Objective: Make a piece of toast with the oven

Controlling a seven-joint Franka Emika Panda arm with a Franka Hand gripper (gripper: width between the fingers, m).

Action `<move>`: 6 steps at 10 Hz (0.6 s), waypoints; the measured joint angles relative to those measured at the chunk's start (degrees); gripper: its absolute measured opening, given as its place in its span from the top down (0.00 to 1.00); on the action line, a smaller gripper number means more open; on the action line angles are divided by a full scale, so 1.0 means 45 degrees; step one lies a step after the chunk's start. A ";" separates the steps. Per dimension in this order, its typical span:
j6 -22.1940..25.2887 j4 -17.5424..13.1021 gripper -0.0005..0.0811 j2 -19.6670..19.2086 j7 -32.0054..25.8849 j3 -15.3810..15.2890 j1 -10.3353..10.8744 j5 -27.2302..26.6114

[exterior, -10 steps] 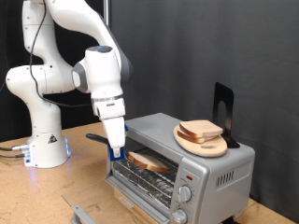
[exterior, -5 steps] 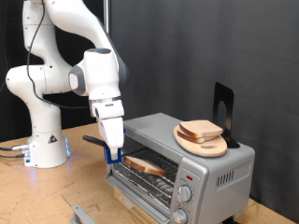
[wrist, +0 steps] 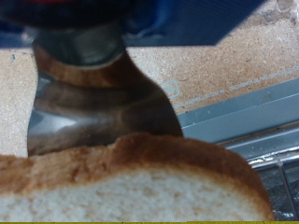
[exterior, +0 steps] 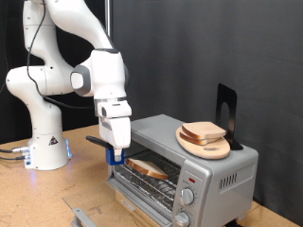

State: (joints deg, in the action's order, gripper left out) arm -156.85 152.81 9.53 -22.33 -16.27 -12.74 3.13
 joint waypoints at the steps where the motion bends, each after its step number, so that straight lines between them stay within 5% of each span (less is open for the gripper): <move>1: 0.0000 -0.0001 0.67 0.0000 -0.0148 0.0026 0.0000 -0.0004; 6: 0.0442 -0.0001 0.67 0.0133 -0.2492 0.0889 0.0002 -0.1103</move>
State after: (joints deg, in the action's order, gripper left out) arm -154.86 152.81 10.13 -33.54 -12.27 -12.73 -1.83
